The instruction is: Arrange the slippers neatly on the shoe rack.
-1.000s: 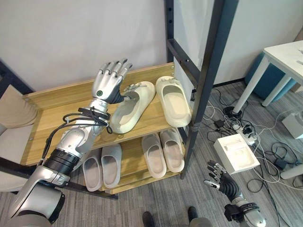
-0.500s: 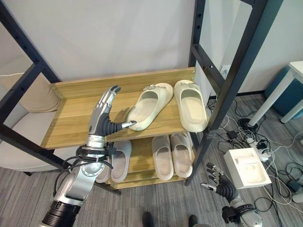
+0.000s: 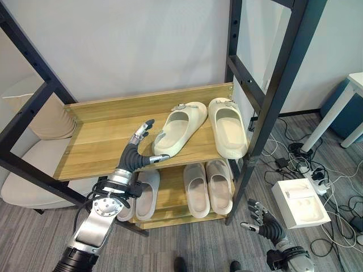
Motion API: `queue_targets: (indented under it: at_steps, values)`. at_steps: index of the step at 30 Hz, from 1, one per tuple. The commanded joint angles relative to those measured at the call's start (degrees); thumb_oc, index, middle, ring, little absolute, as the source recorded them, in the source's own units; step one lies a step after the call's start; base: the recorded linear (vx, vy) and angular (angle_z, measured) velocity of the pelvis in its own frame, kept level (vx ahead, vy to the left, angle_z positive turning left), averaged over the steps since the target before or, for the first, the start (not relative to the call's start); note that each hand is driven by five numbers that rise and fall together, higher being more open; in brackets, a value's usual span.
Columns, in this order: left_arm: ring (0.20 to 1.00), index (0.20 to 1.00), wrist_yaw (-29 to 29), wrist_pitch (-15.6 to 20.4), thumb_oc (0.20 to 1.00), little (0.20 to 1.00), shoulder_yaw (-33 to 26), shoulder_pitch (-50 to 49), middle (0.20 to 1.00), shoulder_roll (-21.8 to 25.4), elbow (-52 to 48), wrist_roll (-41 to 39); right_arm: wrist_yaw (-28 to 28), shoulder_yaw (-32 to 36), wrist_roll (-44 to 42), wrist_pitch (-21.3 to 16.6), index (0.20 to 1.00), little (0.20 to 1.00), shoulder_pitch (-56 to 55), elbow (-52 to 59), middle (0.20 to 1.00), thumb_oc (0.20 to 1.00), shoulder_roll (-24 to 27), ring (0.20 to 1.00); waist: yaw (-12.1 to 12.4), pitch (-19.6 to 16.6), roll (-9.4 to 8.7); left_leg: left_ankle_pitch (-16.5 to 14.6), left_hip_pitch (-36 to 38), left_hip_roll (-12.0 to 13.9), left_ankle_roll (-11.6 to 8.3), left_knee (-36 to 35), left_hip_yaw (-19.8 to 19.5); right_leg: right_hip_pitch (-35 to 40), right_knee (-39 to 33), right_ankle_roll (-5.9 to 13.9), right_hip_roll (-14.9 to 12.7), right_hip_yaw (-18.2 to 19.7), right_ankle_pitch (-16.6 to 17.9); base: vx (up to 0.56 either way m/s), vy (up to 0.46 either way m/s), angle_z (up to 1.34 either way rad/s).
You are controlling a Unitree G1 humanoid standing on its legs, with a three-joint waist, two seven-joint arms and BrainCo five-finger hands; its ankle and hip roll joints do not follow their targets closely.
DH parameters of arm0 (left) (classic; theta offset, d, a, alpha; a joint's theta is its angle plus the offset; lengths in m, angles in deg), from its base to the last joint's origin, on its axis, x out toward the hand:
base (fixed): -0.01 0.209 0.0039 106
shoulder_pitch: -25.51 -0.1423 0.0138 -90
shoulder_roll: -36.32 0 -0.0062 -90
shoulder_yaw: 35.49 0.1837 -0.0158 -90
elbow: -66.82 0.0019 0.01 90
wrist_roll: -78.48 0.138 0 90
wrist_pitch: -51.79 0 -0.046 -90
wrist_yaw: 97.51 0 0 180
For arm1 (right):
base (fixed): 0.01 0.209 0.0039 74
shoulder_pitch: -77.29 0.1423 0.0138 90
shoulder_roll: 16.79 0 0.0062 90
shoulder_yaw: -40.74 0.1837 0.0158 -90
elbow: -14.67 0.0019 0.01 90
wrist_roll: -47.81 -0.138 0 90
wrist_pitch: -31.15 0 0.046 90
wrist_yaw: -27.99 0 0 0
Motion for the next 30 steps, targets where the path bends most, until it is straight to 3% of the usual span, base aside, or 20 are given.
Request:
queue_targets:
  at_steps: [1,8,16,20,22,30]
  values:
    - [1.000,1.000,3.98,-0.07,1.000,1.000,-0.37,5.41,1.000,3.79,1.17,-7.63,1.30,1.15,-0.99,-1.35,1.000,1.000,2.14,3.88,1.000,1.000,-0.29,1.000,0.45,0.46,-2.11,-6.19,3.74,3.15,-2.41,0.02,-1.37,-2.89,0.03,4.00,-3.25,-0.42,0.62,0.00,0.000,0.00]
    - [1.000,1.000,6.47,-2.76,1.000,1.000,2.57,6.89,1.000,5.08,2.20,-11.67,3.00,0.90,-1.78,-0.42,1.000,1.000,2.02,3.65,1.000,1.000,0.38,1.000,-0.29,0.62,-2.07,-6.24,3.93,3.22,-2.37,0.02,-0.91,-3.17,0.03,3.97,-3.20,0.11,0.72,0.00,-0.002,-0.01]
    - [1.000,1.000,6.25,-3.03,1.000,1.000,6.21,8.73,1.000,1.82,1.85,-16.04,3.22,-0.04,-2.41,-0.32,1.000,1.000,2.02,2.83,1.000,1.000,0.20,1.000,-0.91,0.78,-2.08,-6.12,3.85,3.38,-2.37,0.02,-0.82,-3.49,0.03,3.88,-3.06,0.26,0.67,0.00,-0.001,0.00]
    - [1.000,1.000,3.86,-1.03,1.000,1.000,6.28,11.18,1.000,-1.00,0.65,-17.29,2.68,-0.72,-2.86,-1.05,1.000,1.000,2.07,2.40,1.000,1.000,-0.35,1.000,-1.03,0.95,-2.29,-6.03,3.70,3.38,-2.38,0.02,-0.97,-3.56,0.03,3.87,-3.03,0.32,0.71,0.00,-0.007,-0.02]
    - [1.000,1.000,-0.68,2.49,1.000,1.000,4.01,13.14,1.000,-4.51,-0.21,-17.66,1.30,-1.12,-3.12,-2.63,1.000,1.000,1.74,2.03,1.000,1.000,-0.85,1.000,-0.95,0.96,-2.50,-5.95,3.73,3.47,-2.45,0.02,-1.18,-3.38,0.03,3.76,-2.97,0.21,0.50,0.00,-0.026,-0.04]
    - [1.000,1.000,-4.17,3.80,1.000,1.000,-2.16,8.89,1.000,-3.59,2.47,-14.96,0.42,-0.58,-2.93,-3.24,1.000,1.000,1.38,1.16,1.000,1.000,-0.84,1.000,-0.28,0.73,-2.67,-5.84,3.82,3.60,-2.64,0.02,-1.33,-2.92,0.03,3.55,-2.84,-0.27,0.22,0.00,0.002,0.02]
